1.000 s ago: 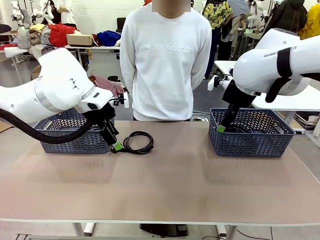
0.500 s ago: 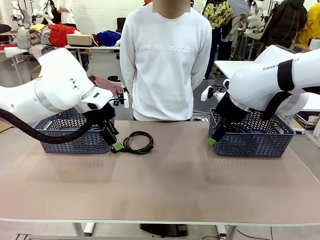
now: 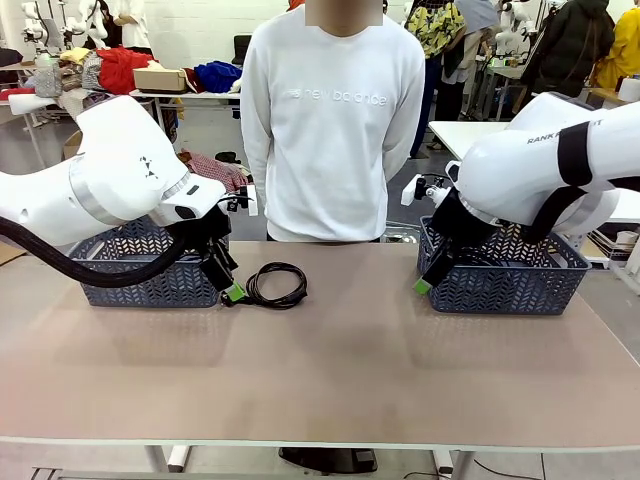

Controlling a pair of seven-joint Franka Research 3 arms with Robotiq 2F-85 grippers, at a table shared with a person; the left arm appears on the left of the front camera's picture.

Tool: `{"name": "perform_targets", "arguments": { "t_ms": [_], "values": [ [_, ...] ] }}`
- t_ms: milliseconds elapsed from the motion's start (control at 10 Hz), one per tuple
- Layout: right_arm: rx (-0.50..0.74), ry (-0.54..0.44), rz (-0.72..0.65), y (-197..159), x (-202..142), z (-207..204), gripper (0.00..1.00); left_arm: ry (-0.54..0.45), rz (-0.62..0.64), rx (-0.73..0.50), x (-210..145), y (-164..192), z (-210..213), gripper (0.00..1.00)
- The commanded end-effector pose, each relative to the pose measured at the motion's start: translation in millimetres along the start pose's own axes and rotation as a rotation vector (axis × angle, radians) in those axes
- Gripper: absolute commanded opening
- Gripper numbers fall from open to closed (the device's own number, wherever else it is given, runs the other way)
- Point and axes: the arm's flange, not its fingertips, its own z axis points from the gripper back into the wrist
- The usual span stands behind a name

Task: Organize the cables according to human instructions.
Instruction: Pick up a bundle of cables and place it in the basket indicated by the human.

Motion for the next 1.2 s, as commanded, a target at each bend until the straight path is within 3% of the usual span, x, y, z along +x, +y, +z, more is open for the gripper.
{"name": "perform_targets", "arguments": {
  "t_ms": [0, 1100],
  "values": [
    [-0.003, -0.003, -0.005, -1.7, 1.5, 0.8, 1.0, 0.001, 0.002, 0.004, -1.0, -0.8, 1.4, 1.0],
    [-0.003, -0.003, -0.005, -1.7, 1.5, 0.8, 1.0, 0.001, 0.002, 0.004, -1.0, -0.8, 1.4, 1.0]
  ]
}}
